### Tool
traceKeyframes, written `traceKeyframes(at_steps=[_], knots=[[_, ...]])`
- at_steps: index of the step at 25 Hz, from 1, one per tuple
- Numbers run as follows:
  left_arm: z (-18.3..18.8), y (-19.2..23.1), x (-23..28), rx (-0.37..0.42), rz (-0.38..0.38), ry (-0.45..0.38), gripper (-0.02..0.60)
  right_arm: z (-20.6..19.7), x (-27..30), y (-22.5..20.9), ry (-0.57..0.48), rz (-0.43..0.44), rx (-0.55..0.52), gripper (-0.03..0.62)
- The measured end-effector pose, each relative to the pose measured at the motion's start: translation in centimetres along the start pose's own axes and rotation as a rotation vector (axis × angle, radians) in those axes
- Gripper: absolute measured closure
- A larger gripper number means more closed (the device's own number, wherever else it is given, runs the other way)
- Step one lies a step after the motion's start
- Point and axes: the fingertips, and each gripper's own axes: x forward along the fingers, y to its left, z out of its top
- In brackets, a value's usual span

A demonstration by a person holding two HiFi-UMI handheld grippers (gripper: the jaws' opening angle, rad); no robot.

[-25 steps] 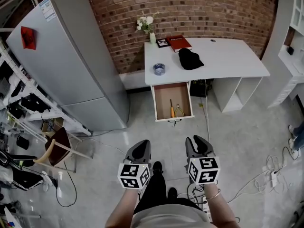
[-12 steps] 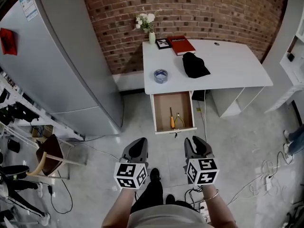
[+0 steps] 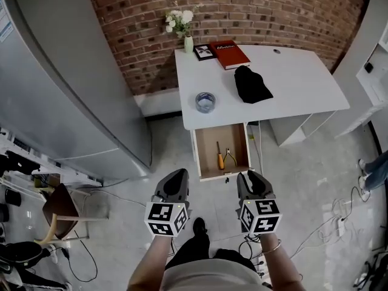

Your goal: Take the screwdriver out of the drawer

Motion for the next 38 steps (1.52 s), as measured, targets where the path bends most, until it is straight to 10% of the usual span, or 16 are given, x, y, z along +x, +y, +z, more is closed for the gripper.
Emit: traceKeyframes(at_steps=[38], knots=[[-7.7, 7.1, 11.7, -0.085, 0.099, 0.155, 0.589, -9.9, 21.3, -3.5, 0.346, 0.103, 0.006, 0.496]])
